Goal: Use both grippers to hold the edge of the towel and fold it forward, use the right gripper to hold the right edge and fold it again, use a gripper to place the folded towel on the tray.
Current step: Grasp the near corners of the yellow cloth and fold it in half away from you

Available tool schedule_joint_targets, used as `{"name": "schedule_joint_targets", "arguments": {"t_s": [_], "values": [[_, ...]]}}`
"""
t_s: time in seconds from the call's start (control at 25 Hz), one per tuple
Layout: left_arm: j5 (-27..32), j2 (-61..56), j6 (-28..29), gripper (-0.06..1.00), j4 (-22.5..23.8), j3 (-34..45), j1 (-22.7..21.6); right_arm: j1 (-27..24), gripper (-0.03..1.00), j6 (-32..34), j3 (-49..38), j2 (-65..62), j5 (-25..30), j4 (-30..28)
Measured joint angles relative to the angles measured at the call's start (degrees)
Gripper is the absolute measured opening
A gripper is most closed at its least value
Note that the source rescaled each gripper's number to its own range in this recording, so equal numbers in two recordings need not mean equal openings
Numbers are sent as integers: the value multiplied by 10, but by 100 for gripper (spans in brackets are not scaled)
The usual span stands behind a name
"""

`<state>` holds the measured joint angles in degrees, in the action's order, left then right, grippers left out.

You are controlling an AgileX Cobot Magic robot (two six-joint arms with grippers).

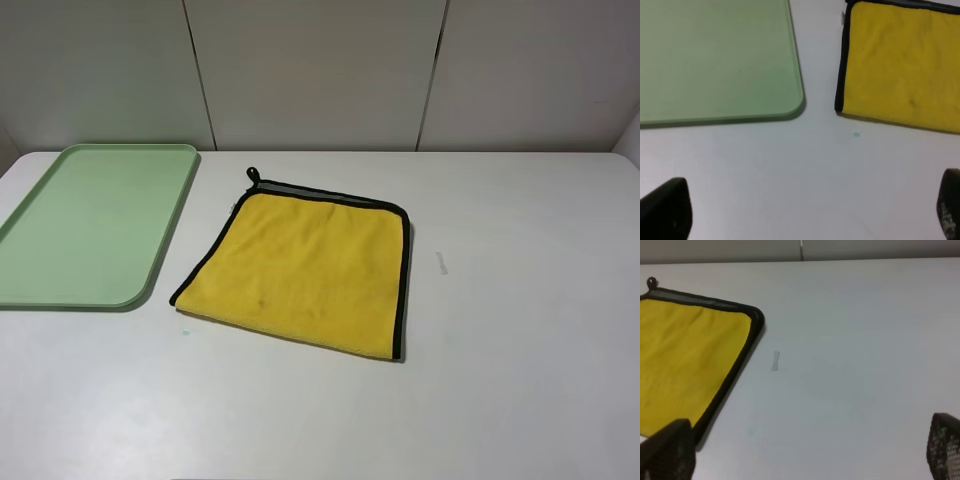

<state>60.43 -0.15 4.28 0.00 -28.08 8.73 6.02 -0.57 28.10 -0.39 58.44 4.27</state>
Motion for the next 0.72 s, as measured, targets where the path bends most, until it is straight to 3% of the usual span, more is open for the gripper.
{"name": "schedule_joint_targets", "arguments": {"t_s": [0.72], "values": [[0, 0, 0, 98, 0, 0, 0, 0, 100, 0, 0, 0, 0, 0]]}}
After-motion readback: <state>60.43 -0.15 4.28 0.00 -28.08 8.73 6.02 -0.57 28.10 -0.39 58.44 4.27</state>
